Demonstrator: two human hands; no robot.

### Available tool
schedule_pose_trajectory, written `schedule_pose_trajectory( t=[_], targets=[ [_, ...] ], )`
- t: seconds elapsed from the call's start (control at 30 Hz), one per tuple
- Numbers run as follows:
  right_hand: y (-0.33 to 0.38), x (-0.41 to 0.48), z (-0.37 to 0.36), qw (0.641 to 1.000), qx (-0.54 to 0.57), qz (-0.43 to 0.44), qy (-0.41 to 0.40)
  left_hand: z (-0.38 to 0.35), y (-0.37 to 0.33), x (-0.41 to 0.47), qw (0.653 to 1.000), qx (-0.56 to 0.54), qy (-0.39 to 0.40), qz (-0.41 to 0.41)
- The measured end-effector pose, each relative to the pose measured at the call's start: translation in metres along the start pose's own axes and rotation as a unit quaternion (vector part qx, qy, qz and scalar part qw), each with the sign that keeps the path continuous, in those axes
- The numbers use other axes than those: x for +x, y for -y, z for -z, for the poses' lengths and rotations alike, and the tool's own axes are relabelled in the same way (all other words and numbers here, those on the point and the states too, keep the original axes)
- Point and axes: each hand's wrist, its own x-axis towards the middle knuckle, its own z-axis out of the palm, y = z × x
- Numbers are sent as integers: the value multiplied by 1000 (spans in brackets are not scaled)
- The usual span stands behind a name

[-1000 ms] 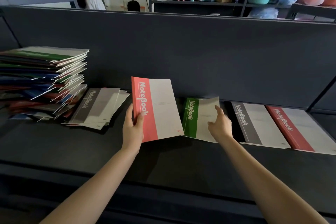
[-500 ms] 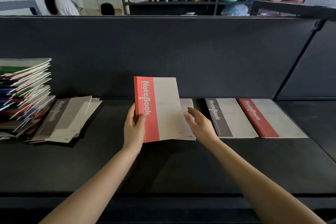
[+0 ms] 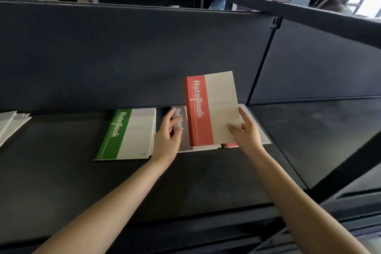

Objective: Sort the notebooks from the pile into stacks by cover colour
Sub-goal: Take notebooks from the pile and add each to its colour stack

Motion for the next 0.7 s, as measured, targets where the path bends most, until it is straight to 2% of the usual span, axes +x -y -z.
schedule_pose_trajectory(
  t=[0.07, 0.1, 0.17, 0.2, 0.23, 0.37, 0.57, 0.7],
  targets=[
    [-7, 10, 28, 1000, -18, 5, -23, -22, -2, -2, 992, 108, 55, -31],
    [-10, 14, 38, 999, -31, 7, -37, -30, -2, -2, 973, 210, 84, -51],
    [-18, 22, 54, 994, -79, 4, -69, -42, 3, 0, 896, 415, 139, -70],
    [-21, 25, 59, 991, -109, -6, -81, -46, 8, 2, 865, 471, 161, -63],
    [-25, 28, 64, 987, -135, -22, -88, -48, 11, 3, 850, 494, 176, -53],
    [-45, 37, 73, 974, -200, -73, -82, -50, 24, 6, 849, 497, 174, -52],
    [-55, 40, 56, 964, -245, -44, -96, -50, 24, 7, 856, 491, 154, -53],
    [-57, 42, 47, 935, -348, -15, -65, -47, 24, 4, 863, 481, 130, -81]
  ],
)
